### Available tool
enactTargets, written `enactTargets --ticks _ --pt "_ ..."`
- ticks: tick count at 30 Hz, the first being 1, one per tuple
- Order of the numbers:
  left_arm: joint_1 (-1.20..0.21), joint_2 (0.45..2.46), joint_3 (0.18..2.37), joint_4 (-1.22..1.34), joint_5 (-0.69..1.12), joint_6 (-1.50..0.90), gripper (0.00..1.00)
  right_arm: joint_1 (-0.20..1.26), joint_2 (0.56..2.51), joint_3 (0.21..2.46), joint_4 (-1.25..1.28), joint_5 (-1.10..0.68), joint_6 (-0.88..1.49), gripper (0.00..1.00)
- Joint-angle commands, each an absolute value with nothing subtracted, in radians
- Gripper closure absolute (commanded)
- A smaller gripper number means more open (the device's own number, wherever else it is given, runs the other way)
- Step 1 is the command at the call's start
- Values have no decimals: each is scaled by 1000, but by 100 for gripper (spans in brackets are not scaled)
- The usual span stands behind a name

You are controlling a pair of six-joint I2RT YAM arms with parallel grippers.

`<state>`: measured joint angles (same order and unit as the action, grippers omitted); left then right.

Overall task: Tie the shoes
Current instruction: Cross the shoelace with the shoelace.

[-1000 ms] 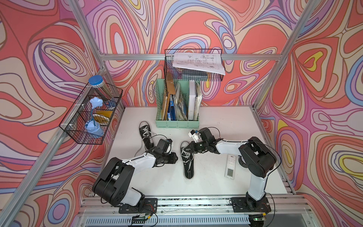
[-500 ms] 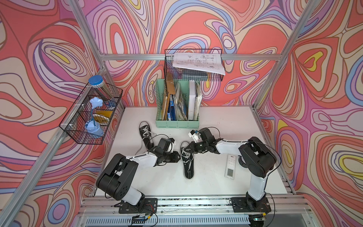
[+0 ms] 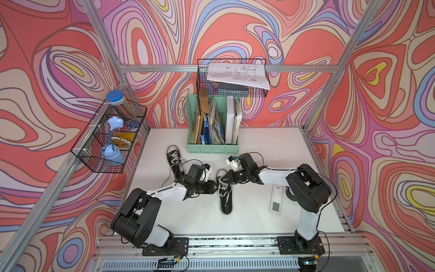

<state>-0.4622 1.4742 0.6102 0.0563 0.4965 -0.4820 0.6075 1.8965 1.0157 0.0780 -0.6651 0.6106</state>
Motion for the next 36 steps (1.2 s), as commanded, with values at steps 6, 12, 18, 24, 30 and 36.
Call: enactTargets --ticks 6,12,18,24,30,36 --pt "-472 1513 667 60 532 -460 62 609 1893 1034 64 -652 597 100" --pt "-493 1540 706 33 486 -454 58 610 1895 1037 65 -657 597 100" --pt "-515 1568 738 -15 414 -448 55 609 1896 1033 67 -661 597 100" --pt "-536 1576 739 -40 383 -448 58 610 1897 1034 66 -662 595 100" --pt "-546 1573 723 -57 360 -453 62 608 1894 1038 59 -661 591 100" --pt "-555 1557 703 -61 337 -465 71 606 1890 1043 48 -657 586 100"
